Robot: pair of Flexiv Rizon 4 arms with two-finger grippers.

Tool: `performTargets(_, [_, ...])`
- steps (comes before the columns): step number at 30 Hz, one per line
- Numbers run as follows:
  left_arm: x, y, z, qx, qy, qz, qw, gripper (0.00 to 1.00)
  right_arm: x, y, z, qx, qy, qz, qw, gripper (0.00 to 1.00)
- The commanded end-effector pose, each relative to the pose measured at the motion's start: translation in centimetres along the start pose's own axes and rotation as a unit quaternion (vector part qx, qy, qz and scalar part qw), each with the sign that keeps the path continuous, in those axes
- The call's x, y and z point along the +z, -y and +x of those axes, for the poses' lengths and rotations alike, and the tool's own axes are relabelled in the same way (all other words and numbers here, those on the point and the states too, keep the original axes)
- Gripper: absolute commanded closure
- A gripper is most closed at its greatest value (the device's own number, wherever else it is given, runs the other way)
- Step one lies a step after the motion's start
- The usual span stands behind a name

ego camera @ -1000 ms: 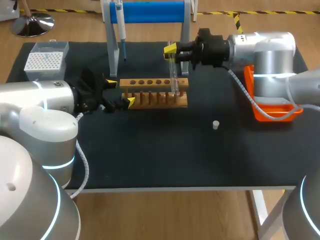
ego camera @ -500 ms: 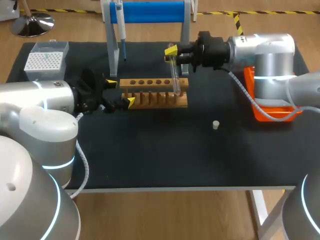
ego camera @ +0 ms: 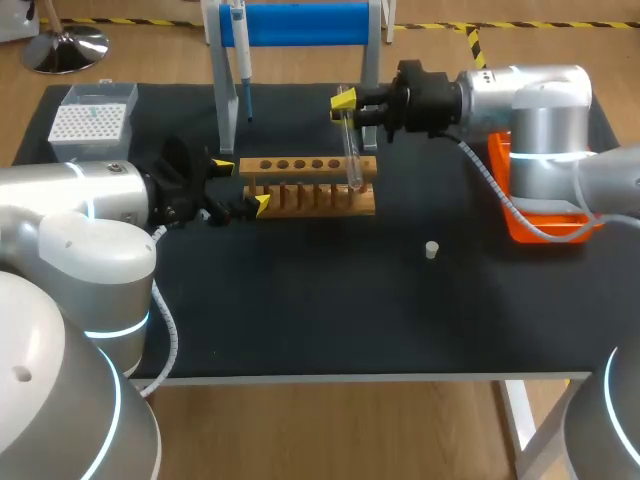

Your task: Invert the test tube, pick up the pipette, mount the tip to pipette, aspirate from beaker and dispense into the tube, eject the tip, return the pipette, and cap with the stopper.

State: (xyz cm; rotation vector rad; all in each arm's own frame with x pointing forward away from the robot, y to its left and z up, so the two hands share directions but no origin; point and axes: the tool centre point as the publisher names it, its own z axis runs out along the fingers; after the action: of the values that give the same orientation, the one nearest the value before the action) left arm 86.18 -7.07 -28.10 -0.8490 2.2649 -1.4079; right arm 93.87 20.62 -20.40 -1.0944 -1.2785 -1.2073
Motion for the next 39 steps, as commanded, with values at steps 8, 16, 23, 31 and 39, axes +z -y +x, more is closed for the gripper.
performTargets(8, [0.1, 0.7, -0.2, 0.298, 0.055, 0.103, 0.947, 0.0, -0.1, 0.0, 0.1, 0.0, 0.001, 0.001, 1.0, 1.0])
performTargets(16, [-0.7, 1.6, -0.7, 0.404, 0.134, 0.148, 0.893, 0.0, -0.1, 0.0, 0.1, 0.0, 0.001, 0.001, 1.0, 1.0])
performTargets(23, [-0.7, 1.6, -0.7, 0.404, 0.134, 0.148, 0.893, 0.0, -0.1, 0.0, 0.1, 0.0, 0.001, 0.001, 1.0, 1.0])
performTargets(31, [-0.3, 2.0, -0.4, 0.504, 0.139, 0.219, 0.824, 0.0, -0.1, 0.0, 0.1, 0.0, 0.001, 0.001, 1.0, 1.0])
performTargets(39, [-0.2, 2.7, -1.4, 0.555, 0.1, 0.242, 0.79, 0.0, -0.1, 0.0, 0.1, 0.0, 0.001, 0.001, 1.0, 1.0])
